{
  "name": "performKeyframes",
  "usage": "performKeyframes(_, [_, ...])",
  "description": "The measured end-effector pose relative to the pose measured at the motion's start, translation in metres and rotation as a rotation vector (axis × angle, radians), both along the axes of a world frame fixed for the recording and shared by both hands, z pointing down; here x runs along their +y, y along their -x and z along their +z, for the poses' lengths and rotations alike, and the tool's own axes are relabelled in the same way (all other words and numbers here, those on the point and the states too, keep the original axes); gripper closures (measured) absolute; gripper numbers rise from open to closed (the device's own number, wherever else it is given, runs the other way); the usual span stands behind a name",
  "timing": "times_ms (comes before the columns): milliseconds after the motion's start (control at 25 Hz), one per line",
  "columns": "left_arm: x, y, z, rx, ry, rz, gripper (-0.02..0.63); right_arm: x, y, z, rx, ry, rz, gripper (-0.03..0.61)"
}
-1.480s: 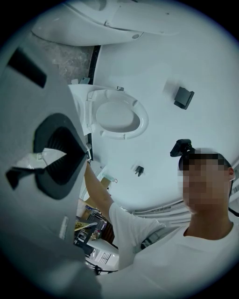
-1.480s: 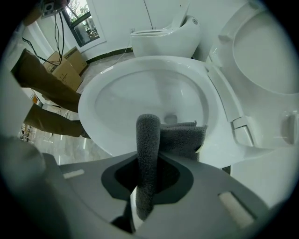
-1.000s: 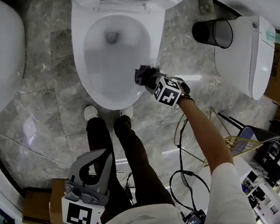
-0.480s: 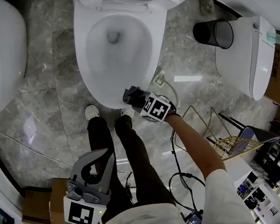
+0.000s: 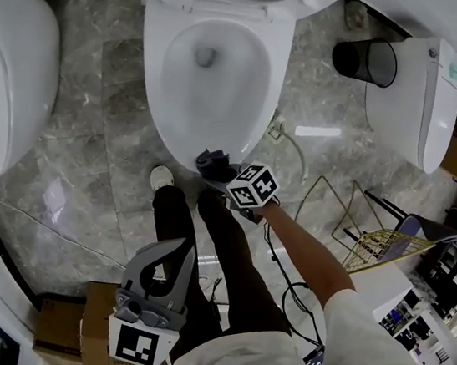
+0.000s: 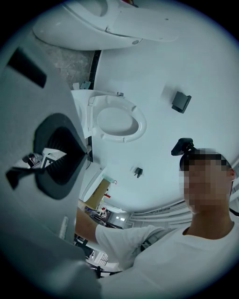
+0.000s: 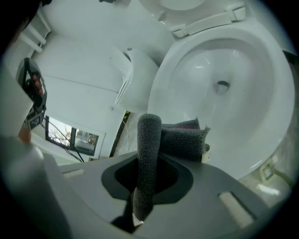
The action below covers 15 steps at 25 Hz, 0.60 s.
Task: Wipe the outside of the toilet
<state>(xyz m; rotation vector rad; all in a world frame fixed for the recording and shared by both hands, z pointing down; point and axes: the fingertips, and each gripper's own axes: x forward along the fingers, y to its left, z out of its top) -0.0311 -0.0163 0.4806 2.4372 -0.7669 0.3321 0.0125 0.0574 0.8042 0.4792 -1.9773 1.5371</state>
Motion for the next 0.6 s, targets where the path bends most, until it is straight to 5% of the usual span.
performKeyframes(600, [-0.003, 0.023, 0.004, 0.001, 0.011, -0.028, 0.615, -0.068, 0.051, -0.005, -0.173, 0.132, 0.533, 0.526])
